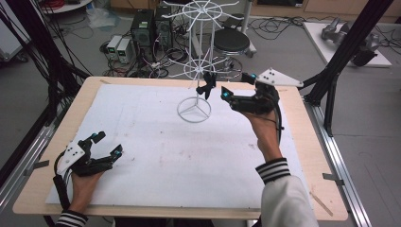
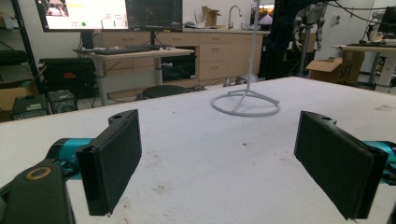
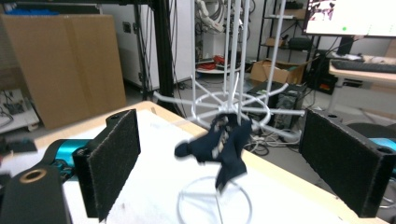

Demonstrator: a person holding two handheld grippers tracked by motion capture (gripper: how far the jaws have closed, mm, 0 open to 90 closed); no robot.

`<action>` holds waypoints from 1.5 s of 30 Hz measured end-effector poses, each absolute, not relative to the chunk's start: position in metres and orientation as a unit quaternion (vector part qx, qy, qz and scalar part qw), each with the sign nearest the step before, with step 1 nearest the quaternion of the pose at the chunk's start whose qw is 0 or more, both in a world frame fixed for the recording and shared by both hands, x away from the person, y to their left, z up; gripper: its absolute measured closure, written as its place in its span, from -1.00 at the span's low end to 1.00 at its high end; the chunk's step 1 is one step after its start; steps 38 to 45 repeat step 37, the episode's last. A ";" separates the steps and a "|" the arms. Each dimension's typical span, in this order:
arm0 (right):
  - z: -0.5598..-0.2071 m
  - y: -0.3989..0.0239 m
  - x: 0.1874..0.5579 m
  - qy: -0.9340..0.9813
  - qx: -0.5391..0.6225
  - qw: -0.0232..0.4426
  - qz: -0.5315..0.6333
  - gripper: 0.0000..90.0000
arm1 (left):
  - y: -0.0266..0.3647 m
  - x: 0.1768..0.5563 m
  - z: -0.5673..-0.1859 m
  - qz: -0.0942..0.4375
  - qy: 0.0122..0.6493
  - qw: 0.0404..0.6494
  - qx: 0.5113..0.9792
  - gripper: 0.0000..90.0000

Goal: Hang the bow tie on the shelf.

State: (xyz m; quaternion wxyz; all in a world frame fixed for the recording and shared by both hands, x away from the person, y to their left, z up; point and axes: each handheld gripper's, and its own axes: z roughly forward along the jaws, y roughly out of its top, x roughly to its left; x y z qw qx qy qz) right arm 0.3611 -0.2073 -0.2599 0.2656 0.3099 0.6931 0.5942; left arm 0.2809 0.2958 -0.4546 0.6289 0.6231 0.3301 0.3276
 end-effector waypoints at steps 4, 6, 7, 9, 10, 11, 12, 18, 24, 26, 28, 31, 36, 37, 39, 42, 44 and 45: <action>-0.279 -0.231 0.330 0.692 0.312 0.282 0.587 -0.74 | 0.296 0.281 -0.455 0.327 0.331 0.629 0.623 -0.66; -0.284 -0.236 0.325 0.690 0.313 0.283 0.588 -0.74 | 0.296 0.281 -0.455 0.327 0.331 0.628 0.623 -0.66; -0.290 -0.241 0.319 0.689 0.312 0.288 0.587 -0.74 | 0.296 0.281 -0.455 0.328 0.331 0.628 0.623 -0.66; -0.311 -0.253 0.302 0.691 0.311 0.305 0.577 -0.74 | 0.296 0.281 -0.455 0.328 0.331 0.628 0.623 -0.66; -0.317 -0.256 0.298 0.691 0.310 0.307 0.576 -0.74 | 0.296 0.281 -0.455 0.328 0.331 0.628 0.623 -0.66; -0.325 -0.260 0.293 0.689 0.310 0.309 0.577 -0.74 | 0.295 0.281 -0.455 0.330 0.330 0.629 0.622 -0.66; -0.336 -0.264 0.288 0.689 0.315 0.307 0.576 -0.74 | 0.295 0.280 -0.455 0.331 0.329 0.629 0.622 -0.66; -0.388 -0.279 0.273 0.673 0.336 0.311 0.581 -0.74 | 0.295 0.279 -0.455 0.335 0.329 0.629 0.620 -0.66; -0.428 -0.286 0.266 0.645 0.354 0.343 0.584 -0.74 | 0.295 0.279 -0.455 0.338 0.328 0.627 0.621 -0.66; -0.439 -0.287 0.266 0.636 0.361 0.345 0.588 -0.74 | 0.295 0.279 -0.455 0.338 0.328 0.628 0.620 -0.66; -0.443 -0.287 0.266 0.633 0.363 0.347 0.589 -0.74 | 0.295 0.279 -0.455 0.338 0.328 0.629 0.619 -0.66; -0.453 -0.288 0.265 0.625 0.371 0.349 0.592 -0.74 | 0.295 0.279 -0.455 0.339 0.327 0.628 0.619 -0.66; -0.455 -0.289 0.261 0.611 0.369 0.360 0.601 -0.74 | 0.295 0.279 -0.455 0.338 0.329 0.629 0.618 -0.66; -0.455 -0.289 0.261 0.611 0.369 0.360 0.601 -0.74 | 0.295 0.279 -0.455 0.338 0.329 0.629 0.618 -0.66; -0.455 -0.289 0.261 0.611 0.369 0.360 0.601 -0.74 | 0.295 0.279 -0.455 0.338 0.329 0.629 0.618 -0.66; -0.455 -0.289 0.261 0.611 0.369 0.360 0.601 -0.74 | 0.295 0.279 -0.455 0.338 0.329 0.629 0.618 -0.66; -0.455 -0.289 0.261 0.611 0.369 0.360 0.601 -0.74 | 0.295 0.279 -0.455 0.338 0.329 0.629 0.618 -0.66; -0.455 -0.289 0.261 0.611 0.369 0.360 0.601 -0.74 | 0.295 0.279 -0.455 0.338 0.329 0.629 0.618 -0.66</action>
